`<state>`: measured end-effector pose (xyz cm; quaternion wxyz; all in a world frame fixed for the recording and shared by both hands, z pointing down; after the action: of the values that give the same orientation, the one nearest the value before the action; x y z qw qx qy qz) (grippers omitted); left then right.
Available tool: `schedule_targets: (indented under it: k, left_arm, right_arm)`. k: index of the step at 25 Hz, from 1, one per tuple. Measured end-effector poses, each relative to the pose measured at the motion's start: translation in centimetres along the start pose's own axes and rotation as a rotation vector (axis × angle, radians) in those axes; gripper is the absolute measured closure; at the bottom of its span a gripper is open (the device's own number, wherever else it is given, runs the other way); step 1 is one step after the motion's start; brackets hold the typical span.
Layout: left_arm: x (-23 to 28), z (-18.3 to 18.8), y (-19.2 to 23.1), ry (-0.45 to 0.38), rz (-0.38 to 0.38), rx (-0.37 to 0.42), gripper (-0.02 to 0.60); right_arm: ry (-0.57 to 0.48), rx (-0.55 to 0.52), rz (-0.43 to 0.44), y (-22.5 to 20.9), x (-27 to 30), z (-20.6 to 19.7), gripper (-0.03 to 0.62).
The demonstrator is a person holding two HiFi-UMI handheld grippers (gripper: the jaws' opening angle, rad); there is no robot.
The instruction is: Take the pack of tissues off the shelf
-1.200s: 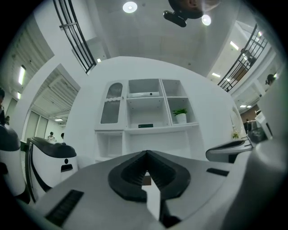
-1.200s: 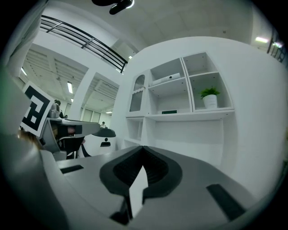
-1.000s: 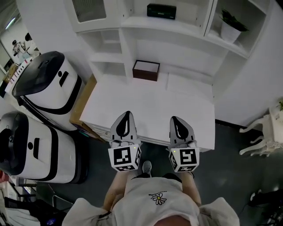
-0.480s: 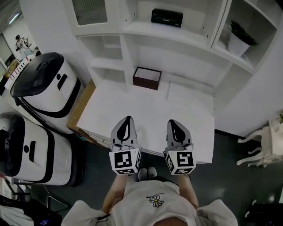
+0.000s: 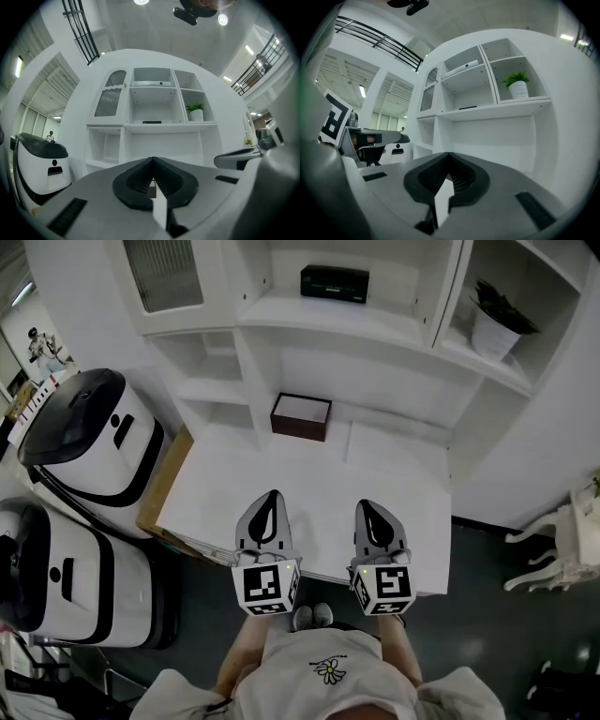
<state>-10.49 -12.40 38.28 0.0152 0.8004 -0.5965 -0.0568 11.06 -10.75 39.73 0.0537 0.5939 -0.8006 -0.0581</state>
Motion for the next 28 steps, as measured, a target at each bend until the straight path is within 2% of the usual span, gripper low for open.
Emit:
schedule_targets:
  k: [4, 7, 10, 15, 20, 25, 28]
  left_arm:
    - [0.1, -0.1, -0.1, 0.007, 0.002, 0.003, 0.583]
    - [0.7, 0.6, 0.1, -0.001, -0.006, 0.015, 0.583]
    - [2.2, 2.2, 0.4, -0.034, -0.007, 0.029, 0.583]
    - [4.9, 5.0, 1.1, -0.081, -0.002, 0.063, 0.583]
    - [7.8, 7.2, 1.7, -0.118, -0.020, 0.039, 0.583]
    - [11.8, 10.0, 1.9, -0.164, -0.050, 0.027, 0.583]
    - [14.4, 11.7, 2.0, -0.183, -0.061, 0.039, 0.583]
  right_arm:
    - [0.011, 0.011, 0.008, 0.0, 0.2, -0.6, 0.591]
    - [-0.028, 0.049, 0.027, -0.5, 1.0, 0.9, 0.591]
    - [-0.113, 0.075, 0.037, -2.4, 3.5, 5.2, 0.591]
    - [-0.213, 0.030, 0.070, -6.2, 8.6, 14.4, 0.591]
    - [-0.183, -0.056, 0.104, -9.0, 14.9, 21.7, 0.591]
    - [-0.160, -0.149, 0.105, -10.6, 20.5, 26.5, 0.591]
    - [-0.149, -0.156, 0.100, -11.9, 23.8, 28.8, 0.591]
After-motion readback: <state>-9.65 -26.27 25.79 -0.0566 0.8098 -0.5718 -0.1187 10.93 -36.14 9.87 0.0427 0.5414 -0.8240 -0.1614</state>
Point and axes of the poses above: the fingertips, and each gripper's own axes: x forward along the fingers, y to its left, z out of its top, the point moved 10 cm from there along -x, backward along the fingers, and after that the axes turned 5 degrees about -x, right-handed, at the moved point
